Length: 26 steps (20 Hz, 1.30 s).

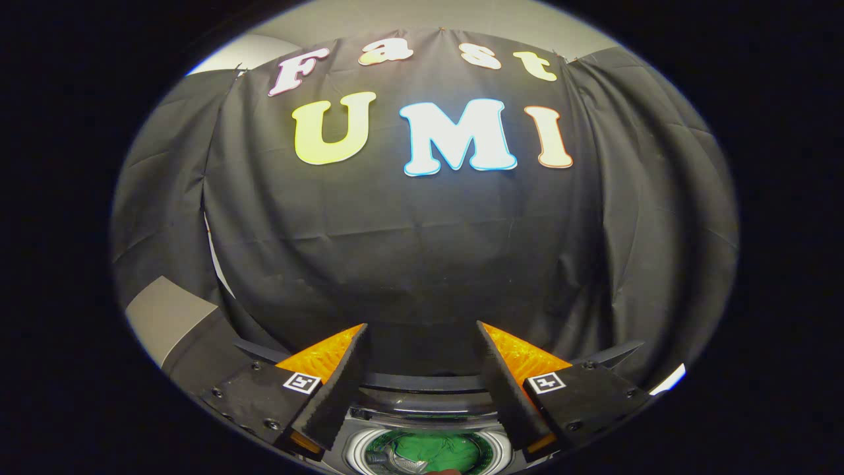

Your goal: Put the clothes into the washing machine and then close the washing machine lid.

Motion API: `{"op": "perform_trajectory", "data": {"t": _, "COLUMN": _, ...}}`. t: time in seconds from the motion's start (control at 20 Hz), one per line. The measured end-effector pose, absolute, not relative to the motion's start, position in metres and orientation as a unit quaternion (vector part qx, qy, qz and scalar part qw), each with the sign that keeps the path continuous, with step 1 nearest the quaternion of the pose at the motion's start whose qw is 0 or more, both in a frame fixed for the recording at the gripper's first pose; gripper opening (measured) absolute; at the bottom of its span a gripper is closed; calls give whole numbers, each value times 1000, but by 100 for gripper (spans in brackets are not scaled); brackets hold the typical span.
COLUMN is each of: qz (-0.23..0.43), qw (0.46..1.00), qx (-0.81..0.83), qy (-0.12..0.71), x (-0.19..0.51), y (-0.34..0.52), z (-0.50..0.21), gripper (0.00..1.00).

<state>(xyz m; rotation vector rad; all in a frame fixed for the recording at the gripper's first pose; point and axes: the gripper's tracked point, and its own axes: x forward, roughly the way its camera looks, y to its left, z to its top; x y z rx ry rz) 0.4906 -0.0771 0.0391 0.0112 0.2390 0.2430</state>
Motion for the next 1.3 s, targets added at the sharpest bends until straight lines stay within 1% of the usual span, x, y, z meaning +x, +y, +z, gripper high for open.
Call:
{"op": "perform_trajectory", "data": {"t": 0.3, "qz": 121, "qw": 988, "qx": 4, "qy": 93, "x": 462, "y": -81, "z": 32, "gripper": 98}}
{"op": "perform_trajectory", "data": {"t": 0.8, "qz": 115, "qw": 990, "qx": 6, "qy": 77, "x": 425, "y": -85, "z": 15, "gripper": 98}}
{"op": "perform_trajectory", "data": {"t": 1.15, "qz": 110, "qw": 989, "qx": 11, "qy": 99, "x": 395, "y": -89, "z": -11, "gripper": 97}}
{"op": "perform_trajectory", "data": {"t": 1.2, "qz": 109, "qw": 987, "qx": 16, "qy": 115, "x": 389, "y": -90, "z": -25, "gripper": 97}}
{"op": "perform_trajectory", "data": {"t": 1.3, "qz": 109, "qw": 977, "qx": 45, "qy": 178, "x": 365, "y": -92, "z": -61, "gripper": 97}}
